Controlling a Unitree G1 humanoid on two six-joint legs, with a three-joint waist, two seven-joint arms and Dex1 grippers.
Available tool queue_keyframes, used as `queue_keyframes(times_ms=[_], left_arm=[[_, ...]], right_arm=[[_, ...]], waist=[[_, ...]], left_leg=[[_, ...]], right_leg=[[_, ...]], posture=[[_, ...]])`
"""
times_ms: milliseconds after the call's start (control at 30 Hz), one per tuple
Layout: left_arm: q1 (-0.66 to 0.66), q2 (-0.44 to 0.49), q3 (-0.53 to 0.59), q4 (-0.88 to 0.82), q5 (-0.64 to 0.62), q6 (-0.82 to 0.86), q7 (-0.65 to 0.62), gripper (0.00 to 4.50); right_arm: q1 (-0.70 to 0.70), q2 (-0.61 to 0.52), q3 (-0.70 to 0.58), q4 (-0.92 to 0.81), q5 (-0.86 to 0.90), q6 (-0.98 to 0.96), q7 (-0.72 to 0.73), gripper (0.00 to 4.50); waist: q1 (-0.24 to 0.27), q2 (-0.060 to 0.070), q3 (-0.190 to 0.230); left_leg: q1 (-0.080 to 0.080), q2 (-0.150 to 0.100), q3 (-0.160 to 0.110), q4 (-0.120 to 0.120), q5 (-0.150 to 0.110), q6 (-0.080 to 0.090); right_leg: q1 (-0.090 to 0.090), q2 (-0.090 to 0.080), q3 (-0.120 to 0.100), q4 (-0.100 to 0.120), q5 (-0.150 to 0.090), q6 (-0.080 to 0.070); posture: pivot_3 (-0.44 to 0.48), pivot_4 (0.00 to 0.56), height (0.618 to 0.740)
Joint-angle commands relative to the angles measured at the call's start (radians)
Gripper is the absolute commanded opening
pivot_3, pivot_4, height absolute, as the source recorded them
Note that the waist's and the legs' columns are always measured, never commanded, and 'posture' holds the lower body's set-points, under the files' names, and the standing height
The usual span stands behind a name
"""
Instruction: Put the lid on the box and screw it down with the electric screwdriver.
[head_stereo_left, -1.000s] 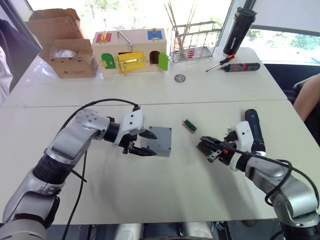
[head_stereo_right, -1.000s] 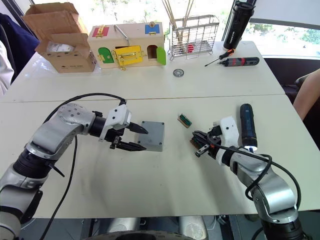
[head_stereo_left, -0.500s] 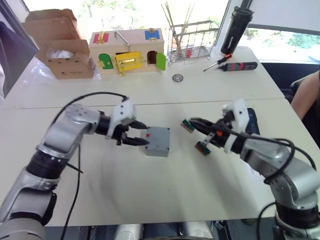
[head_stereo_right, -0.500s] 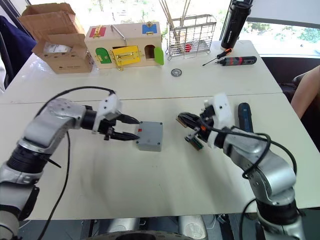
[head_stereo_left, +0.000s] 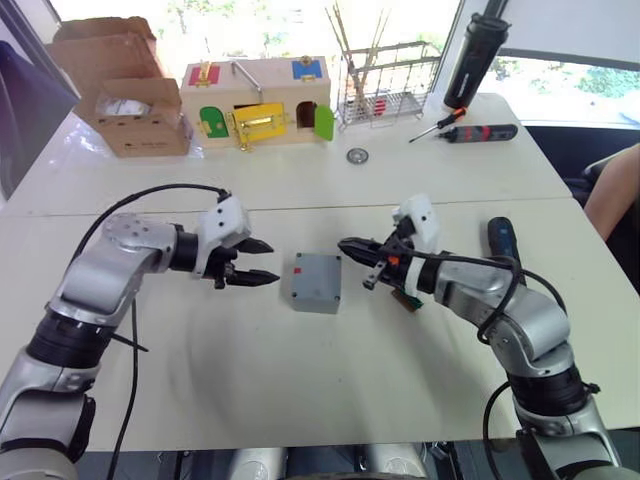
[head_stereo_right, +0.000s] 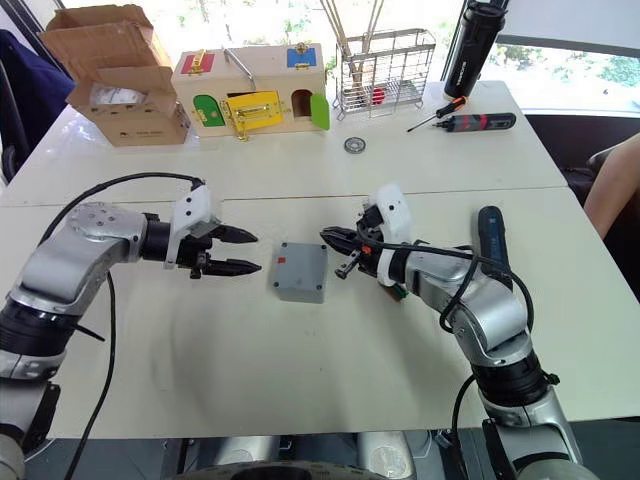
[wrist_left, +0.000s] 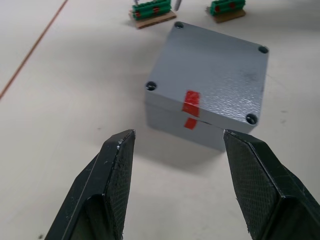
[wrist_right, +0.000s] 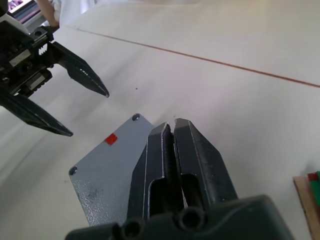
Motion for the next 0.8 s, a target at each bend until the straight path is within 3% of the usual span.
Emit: queue_keyframes(times_ms=[33, 800], left_arm=[[-0.008, -0.002, 0.045, -0.066, -0.045, 0.032, 0.016, 2.90], [-0.030, -0.021, 0.021, -0.084, -0.077, 0.061, 0.040, 2.90]], right_arm=[[-0.008, -0.001, -0.004, -0.027, -0.004, -0.021, 0.013, 0.10], [0.001, 0.015, 0.023, 0.031, -0.057, -0.037, 0.022, 0.10]], waist=[[0.001, 0.000, 0.000], [0.000, 0.000, 0.000]], left_leg=[[0.000, 0.000, 0.000, 0.000, 0.000, 0.000], [0.000, 0.000, 0.000, 0.000, 0.000, 0.000]], right_leg=[[0.000, 0.000, 0.000, 0.000, 0.000, 0.000], [0.000, 0.000, 0.000, 0.000, 0.000, 0.000]], posture=[[0.000, 0.150, 0.740], [0.000, 0.150, 0.740]])
